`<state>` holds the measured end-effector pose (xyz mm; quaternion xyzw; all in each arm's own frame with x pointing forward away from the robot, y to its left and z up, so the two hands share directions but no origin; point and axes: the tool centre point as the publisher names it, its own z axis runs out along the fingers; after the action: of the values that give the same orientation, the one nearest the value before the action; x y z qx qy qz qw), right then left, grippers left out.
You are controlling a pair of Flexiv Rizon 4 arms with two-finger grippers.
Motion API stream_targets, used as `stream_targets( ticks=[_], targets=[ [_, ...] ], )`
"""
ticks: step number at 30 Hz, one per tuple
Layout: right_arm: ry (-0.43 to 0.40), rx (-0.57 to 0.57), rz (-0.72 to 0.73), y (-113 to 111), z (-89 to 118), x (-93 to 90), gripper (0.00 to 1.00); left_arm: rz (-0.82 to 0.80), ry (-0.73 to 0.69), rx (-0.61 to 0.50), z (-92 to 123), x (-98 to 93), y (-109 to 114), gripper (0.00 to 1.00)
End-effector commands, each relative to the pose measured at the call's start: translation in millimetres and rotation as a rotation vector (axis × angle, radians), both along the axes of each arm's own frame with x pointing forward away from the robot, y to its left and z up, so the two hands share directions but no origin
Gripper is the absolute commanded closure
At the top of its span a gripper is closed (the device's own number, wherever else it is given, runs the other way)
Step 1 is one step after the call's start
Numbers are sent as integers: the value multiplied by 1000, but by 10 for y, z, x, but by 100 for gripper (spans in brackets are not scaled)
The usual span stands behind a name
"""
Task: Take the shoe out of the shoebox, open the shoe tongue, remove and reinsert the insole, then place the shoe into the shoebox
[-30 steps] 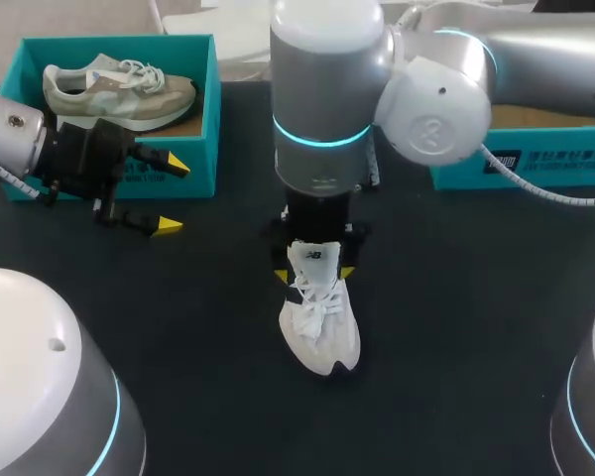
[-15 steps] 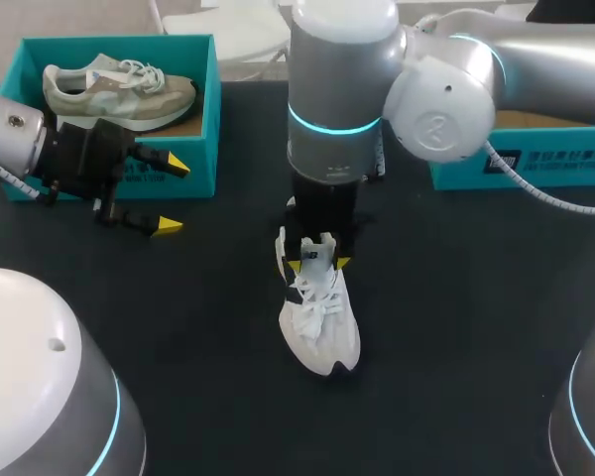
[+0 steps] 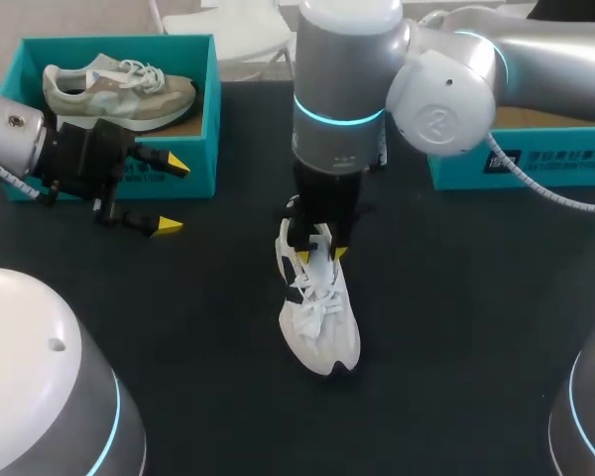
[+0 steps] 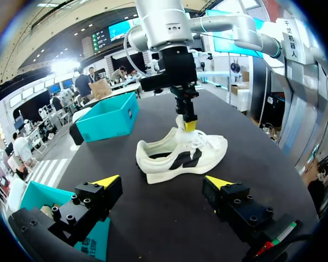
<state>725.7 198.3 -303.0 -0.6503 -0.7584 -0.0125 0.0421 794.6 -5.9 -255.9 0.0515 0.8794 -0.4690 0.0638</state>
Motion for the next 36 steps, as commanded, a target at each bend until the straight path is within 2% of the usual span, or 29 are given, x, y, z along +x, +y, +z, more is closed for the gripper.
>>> stream_targets(
  ticks=[1,6,12,18,25,36],
  targets=[
    [-2,10,12,20,-63,79,58,0,0,3,4,-11,4,0],
    [-2,14,36,42,-114,133,57,0,0,3,4,-11,4,0],
    [-18,-32,4,-35,113,36,56,0,0,3,4,-11,4,0],
    [-18,-18,-5,-7,173,-19,55,0,0,3,4,-11,4,0],
    [-42,10,5,45,104,119,64,0,0,3,4,-11,4,0],
    [-55,22,54,11,-21,372,66,0,0,3,4,-11,4,0]
  ],
)
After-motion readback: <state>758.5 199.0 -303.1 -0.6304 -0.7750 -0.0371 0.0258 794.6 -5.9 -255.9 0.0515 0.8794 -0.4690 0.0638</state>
